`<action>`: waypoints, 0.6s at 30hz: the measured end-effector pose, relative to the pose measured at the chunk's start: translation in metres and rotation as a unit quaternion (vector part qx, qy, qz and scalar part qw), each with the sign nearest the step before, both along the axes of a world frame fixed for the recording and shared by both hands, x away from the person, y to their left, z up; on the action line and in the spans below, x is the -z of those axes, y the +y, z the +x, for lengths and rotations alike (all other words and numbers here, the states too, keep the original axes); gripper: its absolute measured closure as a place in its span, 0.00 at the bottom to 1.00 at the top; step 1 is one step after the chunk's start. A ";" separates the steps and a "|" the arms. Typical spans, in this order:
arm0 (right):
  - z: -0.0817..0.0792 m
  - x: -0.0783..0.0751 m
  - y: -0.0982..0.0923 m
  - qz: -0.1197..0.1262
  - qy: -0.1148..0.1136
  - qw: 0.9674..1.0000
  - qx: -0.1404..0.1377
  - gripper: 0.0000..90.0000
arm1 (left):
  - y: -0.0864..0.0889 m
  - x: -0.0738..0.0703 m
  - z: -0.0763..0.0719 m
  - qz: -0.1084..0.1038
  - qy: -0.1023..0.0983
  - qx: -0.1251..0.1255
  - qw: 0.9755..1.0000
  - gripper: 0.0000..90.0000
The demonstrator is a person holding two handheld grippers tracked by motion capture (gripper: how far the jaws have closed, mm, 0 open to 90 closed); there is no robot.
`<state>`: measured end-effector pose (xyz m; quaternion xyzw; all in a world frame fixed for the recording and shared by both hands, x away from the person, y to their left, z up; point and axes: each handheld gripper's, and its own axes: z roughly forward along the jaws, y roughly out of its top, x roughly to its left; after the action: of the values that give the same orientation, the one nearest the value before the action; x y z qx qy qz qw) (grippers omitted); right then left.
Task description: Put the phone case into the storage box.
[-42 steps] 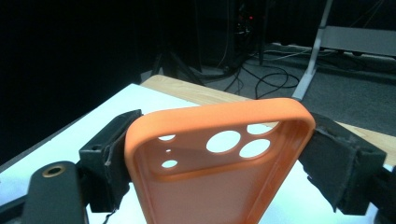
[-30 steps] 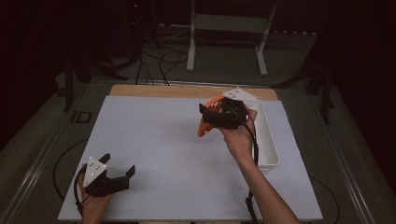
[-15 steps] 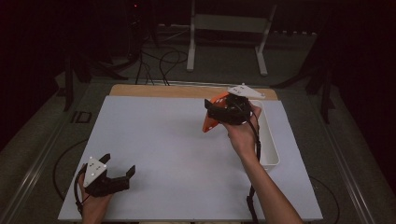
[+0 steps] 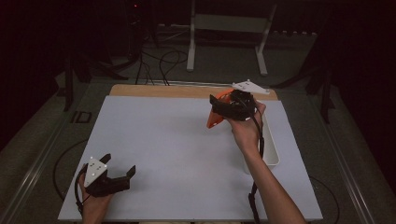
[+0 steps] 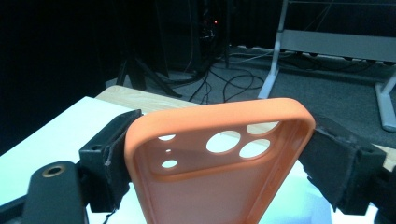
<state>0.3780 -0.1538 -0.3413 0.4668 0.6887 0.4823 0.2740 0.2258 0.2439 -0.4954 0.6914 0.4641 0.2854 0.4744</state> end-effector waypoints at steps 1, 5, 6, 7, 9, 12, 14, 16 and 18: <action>0.000 0.000 0.000 -0.001 -0.001 1.000 0.000 0.19 | 0.000 0.000 0.000 0.000 0.000 0.000 1.000 0.01; 0.003 -0.001 -0.001 -0.001 -0.001 1.000 0.004 0.19 | 0.000 0.000 0.000 0.001 0.001 0.001 1.000 0.01; 0.003 -0.001 -0.001 -0.001 -0.001 1.000 0.005 0.19 | 0.000 0.000 0.000 0.001 0.001 0.001 1.000 0.01; 0.004 -0.002 -0.002 -0.002 -0.002 1.000 0.006 0.19 | 0.000 0.000 0.000 0.001 0.001 0.002 1.000 0.01; 0.005 -0.002 -0.002 -0.001 -0.002 1.000 0.008 0.19 | -0.001 0.000 0.000 0.002 0.001 0.002 1.000 0.01; 0.006 -0.001 -0.004 -0.002 -0.003 1.000 0.009 0.19 | 0.000 0.000 0.000 0.002 0.001 0.002 1.000 0.01; 0.007 -0.001 -0.006 -0.002 -0.002 1.000 0.011 0.19 | -0.001 0.000 0.000 0.003 0.001 0.002 1.000 0.01; 0.009 -0.001 -0.008 0.000 -0.002 1.000 0.015 0.19 | -0.001 0.000 0.000 0.003 0.000 0.002 1.000 0.01; 0.009 -0.001 -0.009 -0.001 -0.003 1.000 0.016 0.19 | -0.001 0.000 0.000 0.003 0.000 0.003 1.000 0.01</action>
<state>0.3872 -0.1629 -0.3403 0.4765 0.6808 0.4784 0.2839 0.2257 0.2430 -0.4956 0.6943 0.4616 0.2854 0.4726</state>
